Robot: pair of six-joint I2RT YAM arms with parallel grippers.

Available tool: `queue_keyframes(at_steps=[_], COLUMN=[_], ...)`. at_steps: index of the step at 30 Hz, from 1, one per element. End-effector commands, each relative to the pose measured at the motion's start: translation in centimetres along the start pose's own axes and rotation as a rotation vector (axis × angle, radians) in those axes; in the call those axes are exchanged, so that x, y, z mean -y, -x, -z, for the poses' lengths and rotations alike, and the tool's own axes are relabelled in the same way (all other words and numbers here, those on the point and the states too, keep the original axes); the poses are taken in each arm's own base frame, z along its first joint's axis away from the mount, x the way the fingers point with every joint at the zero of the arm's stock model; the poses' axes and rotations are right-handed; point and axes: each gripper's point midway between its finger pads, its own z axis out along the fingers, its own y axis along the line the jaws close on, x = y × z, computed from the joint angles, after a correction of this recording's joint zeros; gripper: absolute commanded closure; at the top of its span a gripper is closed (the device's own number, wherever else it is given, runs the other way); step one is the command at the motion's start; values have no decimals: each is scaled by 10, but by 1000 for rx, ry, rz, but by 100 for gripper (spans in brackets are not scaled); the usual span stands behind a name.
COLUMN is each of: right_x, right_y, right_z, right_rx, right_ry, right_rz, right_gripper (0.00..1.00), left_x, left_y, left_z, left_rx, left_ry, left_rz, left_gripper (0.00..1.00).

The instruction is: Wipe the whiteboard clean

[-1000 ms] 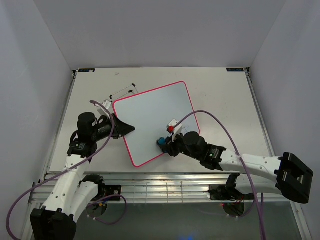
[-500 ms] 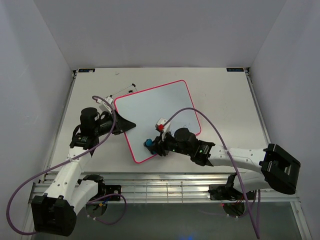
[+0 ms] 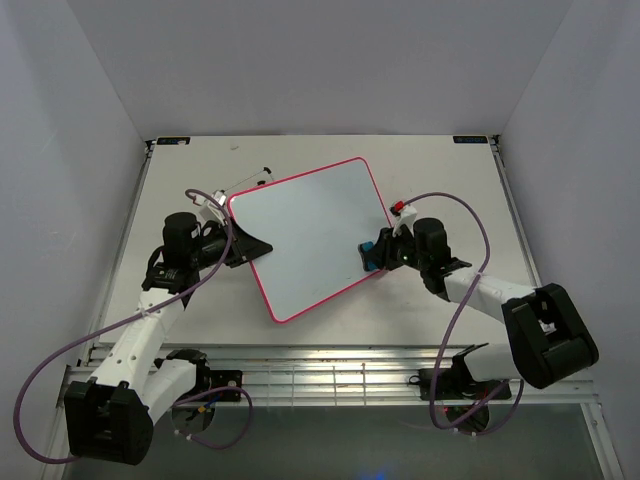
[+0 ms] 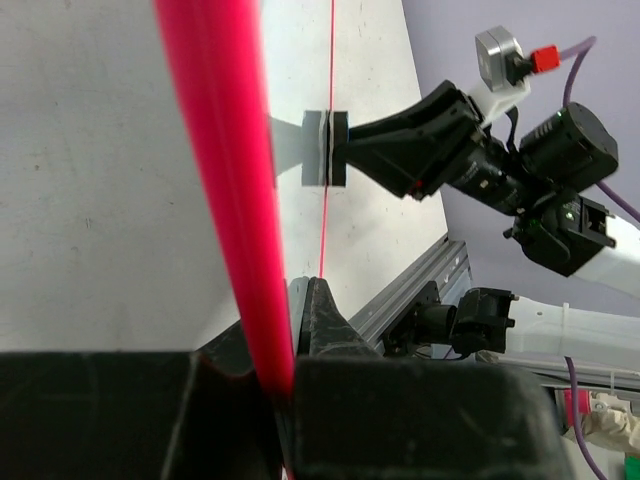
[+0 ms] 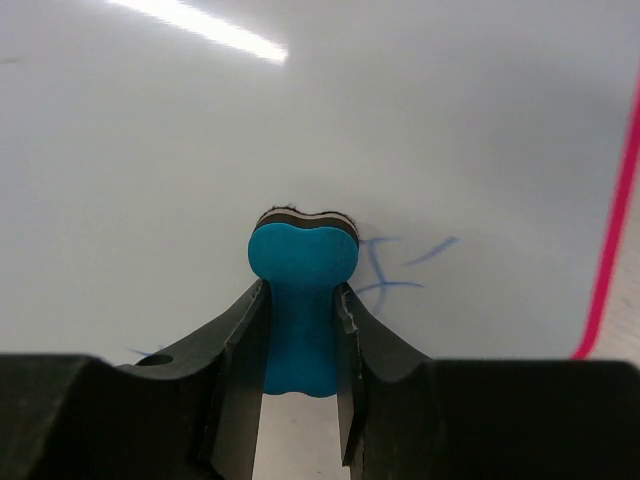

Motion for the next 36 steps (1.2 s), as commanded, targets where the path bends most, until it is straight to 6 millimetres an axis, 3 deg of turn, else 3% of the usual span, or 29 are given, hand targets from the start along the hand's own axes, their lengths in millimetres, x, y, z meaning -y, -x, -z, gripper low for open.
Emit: queue_keyframes(at_steps=[1,5,8,11,14,18,21,24,26,28,32,34,36], right_x=[50,91,106,99,78,25,23,46,74,87,120,114,85], right_y=[-35,-28,-16,-5,9,28,41,52,47,46,21,22,17], right_z=[1,8,11,9,2,-3,-6,-8,-8,-9,3,3,-3], right_rx=[-141,-129,-115,-102,-69,2,35,70,59,45,15,36,28], right_ry=[-139,-251,-296,-252,-143,51,18,-103,-246,-309,-500,-468,-297], right_rz=[-111,-153,-149,-147,-134,-29,-2,-34,-98,-113,-163,-168,-143], right_gripper=[92,92,92,92,92,92,92,92,92,92,92,92,92], left_x=[-45,-45,-45,-45,-45,-44,-43,-42,-41,-40,-39,-39,-39], left_y=[-37,-40,-40,-41,-41,-40,-41,-42,-41,-41,-41,-41,-42], left_z=[3,2,1,1,1,1,0,0,1,1,1,1,1], left_rx=[-124,-128,-134,-138,-139,-137,-141,-145,-139,-137,-136,-137,-142], left_ry=[178,176,174,172,172,166,159,152,147,146,142,137,133], left_rz=[-34,-36,-37,-37,-35,-36,-36,-36,-41,-43,-44,-45,-44], left_gripper=[100,100,100,100,100,100,100,100,100,100,100,100,100])
